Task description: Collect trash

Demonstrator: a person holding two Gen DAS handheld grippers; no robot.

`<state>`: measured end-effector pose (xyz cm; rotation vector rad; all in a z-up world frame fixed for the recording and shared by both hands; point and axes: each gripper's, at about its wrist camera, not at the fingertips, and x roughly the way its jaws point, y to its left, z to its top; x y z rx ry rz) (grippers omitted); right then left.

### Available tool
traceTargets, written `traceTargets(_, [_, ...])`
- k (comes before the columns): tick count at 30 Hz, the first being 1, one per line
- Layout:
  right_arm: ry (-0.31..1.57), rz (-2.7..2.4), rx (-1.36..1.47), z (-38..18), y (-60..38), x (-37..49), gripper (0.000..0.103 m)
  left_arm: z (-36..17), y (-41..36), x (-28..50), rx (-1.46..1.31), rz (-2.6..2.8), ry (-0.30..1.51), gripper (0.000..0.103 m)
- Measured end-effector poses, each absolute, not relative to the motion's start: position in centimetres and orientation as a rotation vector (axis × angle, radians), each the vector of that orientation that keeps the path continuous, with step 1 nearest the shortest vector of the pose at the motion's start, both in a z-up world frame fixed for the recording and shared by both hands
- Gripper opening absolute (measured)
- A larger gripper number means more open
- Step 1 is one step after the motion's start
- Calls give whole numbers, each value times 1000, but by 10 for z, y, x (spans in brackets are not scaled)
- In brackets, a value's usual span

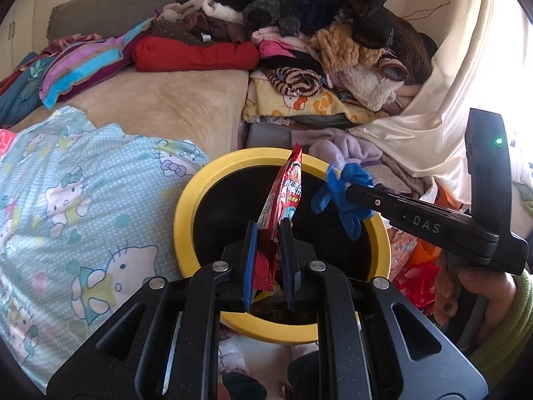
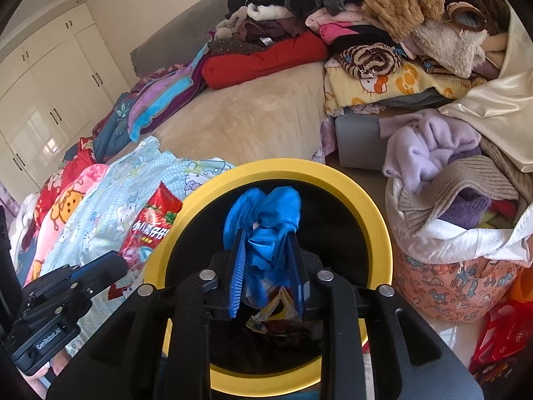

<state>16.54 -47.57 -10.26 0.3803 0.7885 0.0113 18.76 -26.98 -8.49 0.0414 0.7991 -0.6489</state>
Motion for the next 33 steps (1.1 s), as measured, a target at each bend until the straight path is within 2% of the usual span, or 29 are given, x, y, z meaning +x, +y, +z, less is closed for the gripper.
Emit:
traceTargets(2, [796, 8, 381, -104, -478, 166, 29, -87, -273, 192, 44, -652, 807, 9])
traceTargets(4, [799, 0, 382, -105, -480, 165, 34, -89, -276, 196, 48, -659, 814, 16])
traceTargets(6, [803, -9, 382, -105, -482, 164, 37, -88, -278, 198, 54, -655, 810, 35])
traceTargets(10, [798, -22, 365, -99, -484, 160, 46, -84, -274, 199, 44, -647, 798, 49])
traceTargets(12, [792, -32, 351, -94, -483, 156, 51, -81, -270, 198, 37, -633, 794, 64])
traceTargets(18, [768, -49, 311, -79, -476, 142, 63, -73, -250, 192, 7, -582, 782, 92])
traceTargets(22, [741, -44, 287, -67, -464, 132, 73, -68, -235, 189, -2, -539, 778, 92])
traceTargets(27, [708, -24, 251, -54, -445, 123, 74, -59, -209, 182, -32, -479, 761, 92])
traceTargets(28, [697, -20, 246, -52, -441, 120, 83, -58, -203, 180, -35, -467, 758, 92])
traceTargets(29, [686, -16, 242, -50, -437, 117, 87, -57, -198, 178, -37, -457, 755, 92])
traceTargets(33, [657, 17, 209, -43, -416, 110, 91, -51, -176, 169, -42, -410, 734, 92])
